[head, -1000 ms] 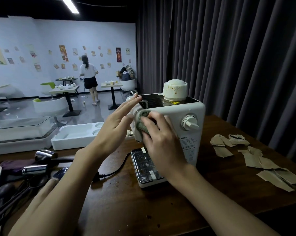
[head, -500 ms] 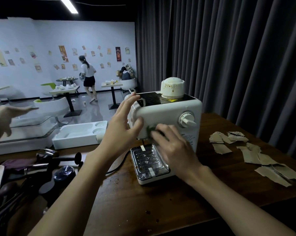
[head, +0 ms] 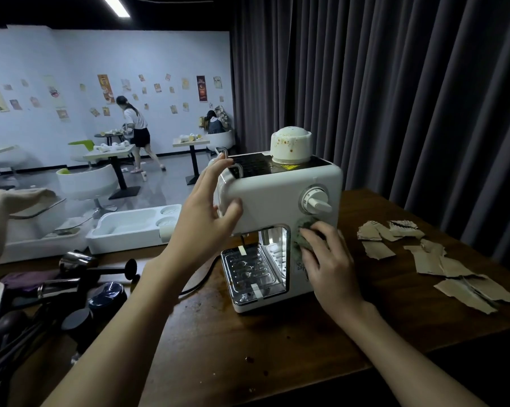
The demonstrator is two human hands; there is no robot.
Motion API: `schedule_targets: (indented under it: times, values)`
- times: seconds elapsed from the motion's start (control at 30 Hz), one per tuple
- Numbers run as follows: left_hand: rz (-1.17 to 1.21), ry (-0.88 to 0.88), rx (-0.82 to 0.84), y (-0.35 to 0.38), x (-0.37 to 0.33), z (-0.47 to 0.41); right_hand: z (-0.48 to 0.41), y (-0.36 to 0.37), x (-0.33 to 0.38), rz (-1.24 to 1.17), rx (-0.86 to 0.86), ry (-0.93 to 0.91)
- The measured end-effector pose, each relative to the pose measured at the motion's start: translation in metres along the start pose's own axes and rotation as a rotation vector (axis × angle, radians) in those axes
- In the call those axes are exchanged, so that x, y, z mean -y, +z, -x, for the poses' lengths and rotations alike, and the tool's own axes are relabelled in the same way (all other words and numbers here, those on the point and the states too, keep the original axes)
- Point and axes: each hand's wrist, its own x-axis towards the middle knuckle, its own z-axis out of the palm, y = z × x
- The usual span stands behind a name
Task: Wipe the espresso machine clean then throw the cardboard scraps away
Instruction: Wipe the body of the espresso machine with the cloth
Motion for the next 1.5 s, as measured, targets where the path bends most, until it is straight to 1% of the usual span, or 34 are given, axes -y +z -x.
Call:
schedule_targets:
  times: [0.07, 0.1, 0.17, 0.23, 0.37, 0.43, 0.6, 0.7, 0.73, 0.77, 0.87, 1.0, 1.07, 1.13, 1.2, 1.3, 1.4, 1.5]
  values:
    - [-0.007, 0.001, -0.010, 0.002, -0.001, 0.000, 0.015, 0.005, 0.000, -0.015, 0.018, 0.071]
    - [-0.017, 0.009, -0.018, 0.004, 0.000, 0.000, 0.022, 0.008, 0.001, -0.018, 0.053, 0.082]
    - [-0.030, 0.011, -0.032, 0.006, 0.000, 0.000, 0.032, 0.008, 0.002, -0.011, 0.153, 0.049]
    - [-0.037, 0.005, -0.033, 0.006, -0.001, 0.000, 0.034, 0.006, -0.003, -0.021, 0.201, 0.040]
    - [-0.049, 0.007, -0.037, 0.006, -0.002, 0.001, 0.036, 0.008, 0.005, -0.120, 0.136, 0.220]
    - [-0.054, 0.009, -0.032, 0.007, -0.003, 0.001, 0.039, 0.012, 0.014, -0.120, 0.155, 0.225]
    - [-0.071, 0.013, -0.024, 0.008, -0.005, 0.002, 0.051, 0.022, 0.028, -0.081, 0.313, 0.242]
    - [-0.129, 0.026, -0.017, 0.006, -0.010, 0.003, 0.055, 0.031, 0.045, -0.144, 0.461, 0.224]
    - [-0.159, 0.032, -0.013, 0.006, -0.012, 0.003, 0.053, 0.031, 0.049, -0.163, 0.472, 0.213]
    - [-0.193, 0.035, -0.007, 0.005, -0.014, 0.003, 0.050, 0.030, 0.052, -0.183, 0.451, 0.214]
    - [-0.283, 0.005, -0.008, 0.006, -0.017, 0.001, 0.033, 0.014, 0.049, -0.260, 0.309, 0.255]
    - [-0.305, -0.086, -0.086, 0.018, -0.020, -0.005, 0.009, -0.011, 0.034, -0.305, 0.118, 0.344]
    - [-0.294, -0.128, -0.122, 0.024, -0.023, -0.009, -0.002, -0.022, 0.022, -0.277, 0.067, 0.416]
    - [-0.278, -0.168, -0.164, 0.029, -0.027, -0.014, -0.012, -0.033, 0.007, -0.204, -0.011, 0.429]
    - [-0.271, -0.203, -0.208, 0.033, -0.031, -0.020, -0.024, -0.043, -0.008, -0.189, -0.061, 0.458]
    - [-0.295, -0.204, -0.239, 0.038, -0.035, -0.024, -0.047, -0.052, -0.026, -0.341, -0.001, 0.540]
    - [-0.323, -0.191, -0.234, 0.042, -0.036, -0.024, -0.065, -0.058, -0.032, -0.543, 0.130, 0.499]
    - [-0.321, -0.176, -0.253, 0.042, -0.038, -0.024, -0.073, -0.062, -0.032, -0.695, 0.173, 0.472]
